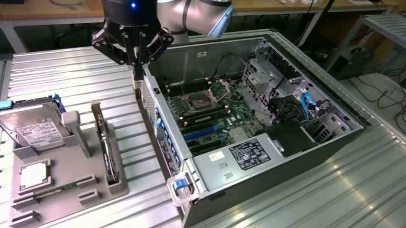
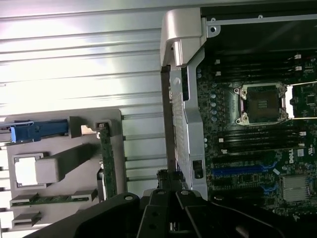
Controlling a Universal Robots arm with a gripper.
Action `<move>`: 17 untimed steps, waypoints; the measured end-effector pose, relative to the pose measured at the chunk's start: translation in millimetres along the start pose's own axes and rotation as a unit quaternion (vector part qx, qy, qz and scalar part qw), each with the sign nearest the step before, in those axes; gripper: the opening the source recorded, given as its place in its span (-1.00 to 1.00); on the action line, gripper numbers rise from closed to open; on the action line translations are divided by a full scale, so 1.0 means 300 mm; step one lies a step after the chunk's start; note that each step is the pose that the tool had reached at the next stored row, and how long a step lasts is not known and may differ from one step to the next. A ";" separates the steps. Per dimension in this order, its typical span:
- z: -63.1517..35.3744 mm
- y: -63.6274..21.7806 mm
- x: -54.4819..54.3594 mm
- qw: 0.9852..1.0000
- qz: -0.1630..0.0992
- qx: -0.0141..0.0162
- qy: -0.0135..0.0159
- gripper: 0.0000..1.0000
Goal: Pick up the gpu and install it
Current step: 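Reach for the gpu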
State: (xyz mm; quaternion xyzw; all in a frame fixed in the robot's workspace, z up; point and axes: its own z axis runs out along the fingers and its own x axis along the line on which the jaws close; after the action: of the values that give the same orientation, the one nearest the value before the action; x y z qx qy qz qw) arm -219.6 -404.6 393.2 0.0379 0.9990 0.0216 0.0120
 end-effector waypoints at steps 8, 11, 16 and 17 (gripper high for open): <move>-0.001 -0.006 0.026 1.000 0.000 0.000 0.000 -0.79; -0.001 -0.009 0.041 1.000 0.000 0.000 0.000 -0.79; -0.001 -0.014 0.062 1.000 0.000 0.000 0.000 -0.79; -0.002 -0.015 0.068 1.000 0.000 0.000 0.000 -0.79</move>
State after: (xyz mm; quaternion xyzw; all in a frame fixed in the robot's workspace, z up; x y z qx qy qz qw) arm -240.3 -407.5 393.0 0.0379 0.9990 0.0217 0.0116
